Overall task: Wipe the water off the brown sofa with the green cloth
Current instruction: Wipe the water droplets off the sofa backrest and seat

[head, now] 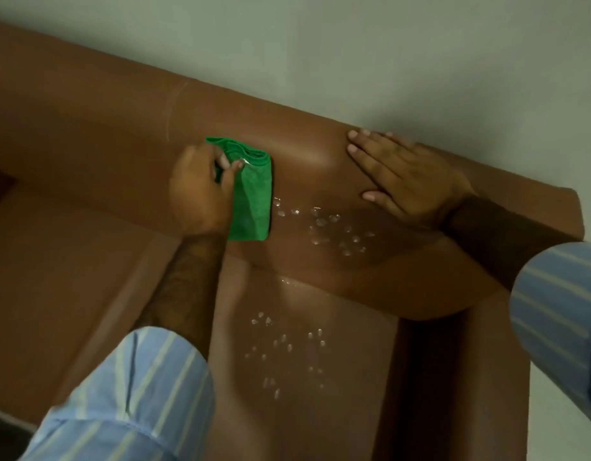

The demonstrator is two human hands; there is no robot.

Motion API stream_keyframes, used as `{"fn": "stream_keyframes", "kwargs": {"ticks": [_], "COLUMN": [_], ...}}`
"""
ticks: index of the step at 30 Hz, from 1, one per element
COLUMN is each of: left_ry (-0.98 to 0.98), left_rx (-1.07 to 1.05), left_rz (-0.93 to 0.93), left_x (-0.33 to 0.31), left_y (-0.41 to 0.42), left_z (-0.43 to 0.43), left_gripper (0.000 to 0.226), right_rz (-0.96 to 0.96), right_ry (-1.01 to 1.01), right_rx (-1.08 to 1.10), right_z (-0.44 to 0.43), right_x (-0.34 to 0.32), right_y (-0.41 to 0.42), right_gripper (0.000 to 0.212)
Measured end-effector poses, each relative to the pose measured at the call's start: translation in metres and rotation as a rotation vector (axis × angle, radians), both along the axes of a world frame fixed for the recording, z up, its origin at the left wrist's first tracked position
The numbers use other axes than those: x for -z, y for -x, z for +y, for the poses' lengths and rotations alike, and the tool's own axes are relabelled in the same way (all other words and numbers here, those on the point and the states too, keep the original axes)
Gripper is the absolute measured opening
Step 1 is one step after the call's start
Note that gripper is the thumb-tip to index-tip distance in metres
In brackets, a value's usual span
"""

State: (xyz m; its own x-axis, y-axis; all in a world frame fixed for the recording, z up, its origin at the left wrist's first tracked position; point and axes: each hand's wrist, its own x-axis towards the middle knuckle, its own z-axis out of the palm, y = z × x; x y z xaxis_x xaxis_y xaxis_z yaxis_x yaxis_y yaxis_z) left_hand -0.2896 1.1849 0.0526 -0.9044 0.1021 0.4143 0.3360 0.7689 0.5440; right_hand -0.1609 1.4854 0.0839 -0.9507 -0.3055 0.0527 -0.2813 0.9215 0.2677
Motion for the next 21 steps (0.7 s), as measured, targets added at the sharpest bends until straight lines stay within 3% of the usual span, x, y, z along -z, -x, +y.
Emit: {"fn": "stream_keyframes", "kwargs": {"ticks": [3,10,16,18,21], "left_ry": [-0.166,-0.296,-0.491,-0.498,-0.492], "left_rx": [0.016,0.016,-0.218,-0.146,0.202], "left_rz": [-0.044,-0.191,-0.136,-0.143,-0.190], "left_x": [0.015,0.053,0.067,0.073,0.078], "left_y": [-0.016,-0.050,-0.083,-0.124,-0.187], "left_z": [0.015,0.026,0.072,0.102,0.139], "left_gripper": [0.019,0.069,0.057,0.049,0.041], "right_rz": [0.023,0.065,0.084,0.088,0.077], "right_ry": [0.019,0.062,0.069,0.062,0.060], "right_rx": [-0.011,-0.080,-0.093,-0.094,-0.088], "right_z": [0.002,0.010,0.011,0.011,0.008], "right_x": [0.002,0.010,0.011,0.011,0.010], "right_y": [0.000,-0.001,-0.002,-0.003,-0.003], "right_gripper": [0.072,0.069,0.068,0.068,0.067]}}
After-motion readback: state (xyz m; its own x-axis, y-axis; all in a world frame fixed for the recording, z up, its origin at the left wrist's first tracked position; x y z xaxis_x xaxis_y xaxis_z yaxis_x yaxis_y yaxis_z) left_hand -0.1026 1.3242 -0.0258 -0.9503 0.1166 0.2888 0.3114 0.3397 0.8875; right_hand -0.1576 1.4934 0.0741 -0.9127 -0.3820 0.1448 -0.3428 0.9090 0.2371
